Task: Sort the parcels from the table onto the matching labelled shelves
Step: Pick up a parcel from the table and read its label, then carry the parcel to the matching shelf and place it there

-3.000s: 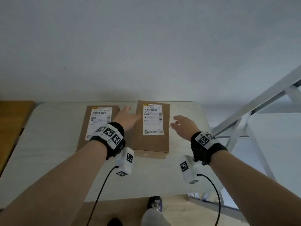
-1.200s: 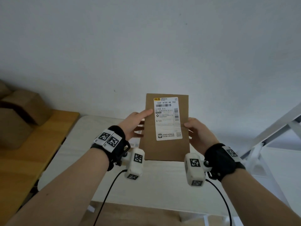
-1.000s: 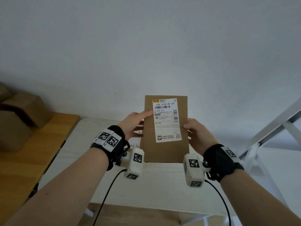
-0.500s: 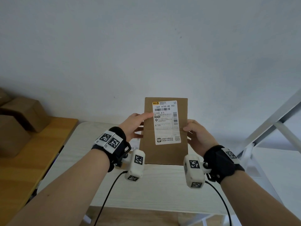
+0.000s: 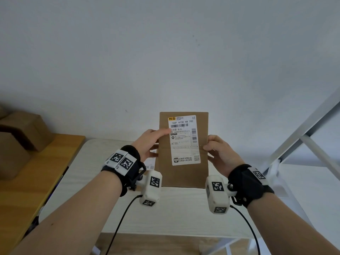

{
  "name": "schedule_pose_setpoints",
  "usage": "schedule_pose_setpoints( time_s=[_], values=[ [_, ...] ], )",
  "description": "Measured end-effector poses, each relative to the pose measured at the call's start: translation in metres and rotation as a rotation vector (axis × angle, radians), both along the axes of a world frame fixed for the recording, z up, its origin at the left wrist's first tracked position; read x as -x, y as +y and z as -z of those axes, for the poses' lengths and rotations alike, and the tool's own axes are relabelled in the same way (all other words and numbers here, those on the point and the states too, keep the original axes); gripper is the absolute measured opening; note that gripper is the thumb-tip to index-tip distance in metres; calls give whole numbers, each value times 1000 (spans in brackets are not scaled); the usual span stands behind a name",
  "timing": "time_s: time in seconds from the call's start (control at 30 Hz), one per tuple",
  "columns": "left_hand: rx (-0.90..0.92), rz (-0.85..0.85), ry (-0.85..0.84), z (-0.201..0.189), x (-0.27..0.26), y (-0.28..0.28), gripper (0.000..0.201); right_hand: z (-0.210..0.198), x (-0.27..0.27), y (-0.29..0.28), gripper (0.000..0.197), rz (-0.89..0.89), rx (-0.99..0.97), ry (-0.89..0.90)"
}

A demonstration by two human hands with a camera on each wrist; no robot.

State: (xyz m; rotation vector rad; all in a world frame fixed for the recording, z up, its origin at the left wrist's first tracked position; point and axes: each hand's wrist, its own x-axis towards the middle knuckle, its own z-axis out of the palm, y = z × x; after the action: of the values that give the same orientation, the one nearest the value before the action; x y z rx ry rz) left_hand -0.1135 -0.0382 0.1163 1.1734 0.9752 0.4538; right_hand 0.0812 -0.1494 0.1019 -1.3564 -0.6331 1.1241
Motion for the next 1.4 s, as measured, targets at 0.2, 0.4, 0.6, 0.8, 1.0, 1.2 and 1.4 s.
schedule_pose_setpoints(
  time_s=[0.2,0.4,0.6,0.8,1.0,1.2,1.4],
  values=[
    [-3,36,-14,-3,1,-8,29,-4,3,-10,26,19,-4,-6],
    [10,76,-32,2,5,-18,48,-2,9,-31,23,81,-2,46],
    [51,189,-54,16,-7,-42,41,5,10,-74,26,204,30,80],
    [78,324,-50,29,-38,-82,39,18,9,-139,58,383,49,125],
    [65,474,-45,27,-55,-138,38,21,9,-218,19,465,-5,153],
    [12,565,-29,9,-55,-205,42,15,21,-299,24,502,-50,145],
    [-39,687,-46,-12,-63,-306,47,1,32,-405,17,625,-86,126]
  ],
)
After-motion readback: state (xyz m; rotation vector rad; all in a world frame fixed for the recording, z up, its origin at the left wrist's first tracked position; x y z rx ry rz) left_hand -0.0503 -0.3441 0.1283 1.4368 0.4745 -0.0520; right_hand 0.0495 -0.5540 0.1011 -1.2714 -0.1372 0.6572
